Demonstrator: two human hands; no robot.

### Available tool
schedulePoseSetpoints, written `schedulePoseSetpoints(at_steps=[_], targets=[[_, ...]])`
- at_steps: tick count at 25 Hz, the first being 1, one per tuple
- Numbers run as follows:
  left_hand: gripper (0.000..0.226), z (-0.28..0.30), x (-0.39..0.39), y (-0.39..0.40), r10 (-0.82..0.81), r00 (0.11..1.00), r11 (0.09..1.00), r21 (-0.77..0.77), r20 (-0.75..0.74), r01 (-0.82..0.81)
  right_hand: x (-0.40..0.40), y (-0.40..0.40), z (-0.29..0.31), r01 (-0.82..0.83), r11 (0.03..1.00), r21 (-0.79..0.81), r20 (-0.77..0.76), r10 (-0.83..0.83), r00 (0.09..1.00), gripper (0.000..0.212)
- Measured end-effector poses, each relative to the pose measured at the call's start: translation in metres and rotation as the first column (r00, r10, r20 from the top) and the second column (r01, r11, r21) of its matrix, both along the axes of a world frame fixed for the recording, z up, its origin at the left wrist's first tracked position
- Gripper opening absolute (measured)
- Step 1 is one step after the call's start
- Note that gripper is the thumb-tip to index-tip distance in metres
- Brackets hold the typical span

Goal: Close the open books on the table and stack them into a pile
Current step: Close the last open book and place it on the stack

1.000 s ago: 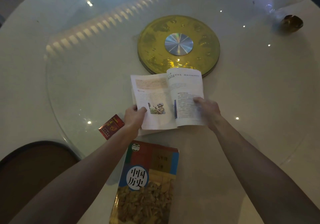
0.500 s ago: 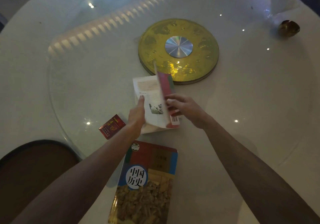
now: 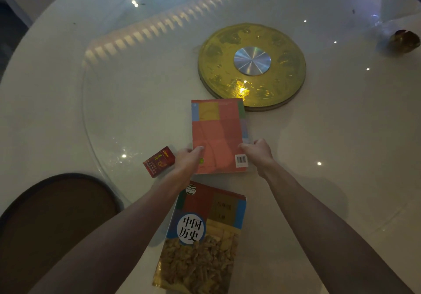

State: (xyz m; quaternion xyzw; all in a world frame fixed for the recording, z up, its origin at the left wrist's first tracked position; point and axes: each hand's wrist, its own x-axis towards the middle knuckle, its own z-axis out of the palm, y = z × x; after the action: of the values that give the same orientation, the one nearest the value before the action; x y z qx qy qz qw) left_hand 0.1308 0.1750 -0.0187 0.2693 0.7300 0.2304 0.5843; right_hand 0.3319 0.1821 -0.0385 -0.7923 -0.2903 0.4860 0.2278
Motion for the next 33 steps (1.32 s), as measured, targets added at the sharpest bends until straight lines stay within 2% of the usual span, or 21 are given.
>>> schedulePoseSetpoints(at_steps=[3, 5, 9, 11, 13, 14, 16, 18, 19, 23, 25, 29, 31, 33], targets=[[0.021, 0.007, -0.001, -0.002, 0.024, 1.000, 1.000, 0.012, 0.015, -0.025, 0.008, -0.003, 0.000, 0.017, 1.000, 0.009, -0.076, -0.017, 0.997, 0.024], [0.021, 0.009, -0.003, -0.002, 0.022, 0.999, 1.000, -0.004, 0.026, -0.022, 0.013, -0.007, 0.003, 0.029, 1.000, 0.013, -0.201, -0.026, 0.979, 0.018], [0.023, 0.019, 0.000, -0.005, -0.072, 0.996, 0.997, 0.010, 0.056, 0.072, 0.013, -0.014, 0.025, 0.099, 0.991, 0.091, -0.376, -0.058, 0.925, 0.037], [0.045, 0.027, 0.004, -0.004, -0.189, 0.982, 0.976, 0.107, -0.031, 0.191, 0.007, -0.016, 0.044, 0.139, 0.975, 0.171, -0.418, -0.055, 0.907, 0.040], [0.060, 0.045, 0.009, 0.000, -0.232, 0.966, 0.936, 0.244, -0.117, 0.255, -0.004, -0.020, 0.065, 0.112, 0.955, 0.275, -0.404, 0.009, 0.915, 0.036], [0.060, 0.054, 0.011, 0.005, -0.262, 0.964, 0.923, 0.280, -0.042, 0.263, -0.011, -0.024, 0.077, 0.069, 0.942, 0.327, -0.383, 0.065, 0.921, 0.035], [0.067, 0.072, 0.012, 0.015, -0.302, 0.921, 0.941, 0.235, 0.247, 0.246, -0.024, -0.033, 0.095, -0.057, 0.909, 0.413, -0.317, 0.202, 0.927, 0.035], [0.074, 0.087, 0.006, 0.019, -0.313, 0.873, 0.948, 0.177, 0.375, 0.264, -0.035, -0.045, 0.106, -0.168, 0.875, 0.453, -0.244, 0.303, 0.921, 0.040], [0.071, 0.089, 0.002, 0.017, -0.322, 0.867, 0.946, 0.176, 0.382, 0.274, -0.038, -0.052, 0.109, -0.197, 0.870, 0.452, -0.237, 0.330, 0.914, 0.042], [0.036, 0.086, -0.011, -0.002, -0.309, 0.878, 0.948, 0.188, 0.365, 0.255, -0.049, -0.085, 0.111, -0.336, 0.876, 0.347, -0.218, 0.423, 0.879, 0.040], [0.033, 0.086, -0.017, -0.012, -0.295, 0.885, 0.949, 0.219, 0.361, 0.227, -0.053, -0.101, 0.111, -0.327, 0.895, 0.304, -0.245, 0.405, 0.881, 0.043], [0.032, 0.093, -0.020, -0.030, -0.400, 0.862, 0.894, 0.342, 0.313, 0.290, -0.062, -0.123, 0.115, -0.311, 0.886, 0.345, -0.267, 0.410, 0.872, 0.050], [0.032, 0.097, -0.023, -0.036, -0.426, 0.848, 0.874, 0.385, 0.314, 0.296, -0.067, -0.135, 0.122, -0.291, 0.872, 0.393, -0.150, 0.373, 0.916, 0.047], [0.034, 0.103, -0.027, -0.040, -0.404, 0.826, 0.892, 0.370, 0.393, 0.261, -0.063, -0.148, 0.120, -0.188, 0.866, 0.463, 0.043, 0.190, 0.981, 0.034]])
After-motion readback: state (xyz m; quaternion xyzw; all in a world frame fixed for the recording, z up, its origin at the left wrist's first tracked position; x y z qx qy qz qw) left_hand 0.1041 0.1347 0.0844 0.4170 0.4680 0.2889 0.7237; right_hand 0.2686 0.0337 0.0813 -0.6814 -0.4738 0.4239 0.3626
